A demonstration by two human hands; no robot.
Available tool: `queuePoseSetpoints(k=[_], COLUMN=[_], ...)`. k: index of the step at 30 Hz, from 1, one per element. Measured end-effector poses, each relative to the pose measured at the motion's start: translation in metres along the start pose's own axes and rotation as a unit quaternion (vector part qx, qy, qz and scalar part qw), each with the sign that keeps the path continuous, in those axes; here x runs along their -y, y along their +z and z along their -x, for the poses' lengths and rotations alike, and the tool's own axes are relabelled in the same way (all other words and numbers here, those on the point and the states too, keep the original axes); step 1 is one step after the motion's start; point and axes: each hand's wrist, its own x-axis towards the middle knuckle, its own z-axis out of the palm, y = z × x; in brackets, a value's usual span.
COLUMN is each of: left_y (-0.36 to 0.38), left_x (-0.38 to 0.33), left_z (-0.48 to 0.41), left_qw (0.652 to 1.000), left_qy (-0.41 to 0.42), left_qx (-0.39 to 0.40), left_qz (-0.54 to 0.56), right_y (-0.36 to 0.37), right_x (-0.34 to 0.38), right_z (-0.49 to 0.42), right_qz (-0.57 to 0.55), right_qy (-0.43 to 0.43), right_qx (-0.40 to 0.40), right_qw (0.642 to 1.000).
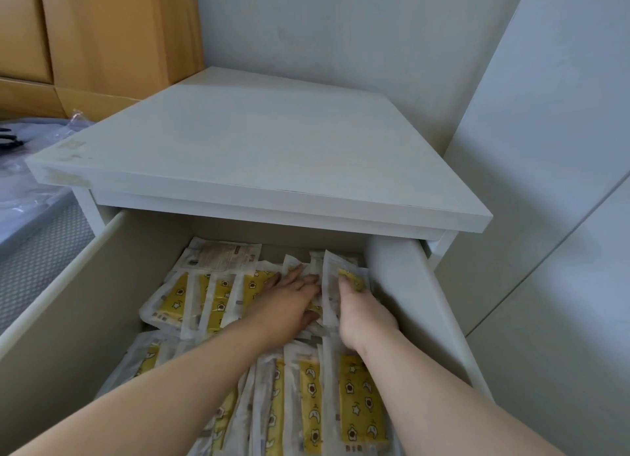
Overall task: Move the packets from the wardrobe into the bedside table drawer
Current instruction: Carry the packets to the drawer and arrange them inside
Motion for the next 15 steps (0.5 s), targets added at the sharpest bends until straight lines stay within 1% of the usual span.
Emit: queuePoseSetpoints(k=[4, 8, 10, 12, 13, 15], left_y=[-0.005, -0.003, -0.003, -0.004, -0.005, -0.011], left_x=[0.002, -0.003, -0.004, -0.001, 0.002, 0.012], left_z=[0.001, -0.001, -0.001, 0.000, 0.000, 0.001], left_qw=[0.997, 0.997, 0.994, 0.987, 0.982, 0.966], left_qy=[-0.030, -0.052, -0.057, -0.061, -0.068, -0.119], left_qx=[-0.005, -0.005, -0.015, -0.046, -0.076, -0.151], left_qz=[0.077, 0.056, 0.092, 0.142, 0.161, 0.171], right_y=[0.000, 0.004, 0.005, 0.005, 0.005, 0.005], right_x=[0.001, 0.003, 0.002, 0.001, 0.001, 0.000], right_z=[0.001, -0.003, -0.005, -0.007, -0.008, -0.009], right_qz=[0.030, 0.075, 0.061, 0.056, 0.059, 0.060], right_qy=[0.000, -0.029, -0.041, -0.055, -0.061, -0.064], right_qx=[-0.014, -0.009, -0.007, -0.021, -0.030, -0.047], right_qw=[0.999, 0.997, 0.997, 0.997, 0.996, 0.995])
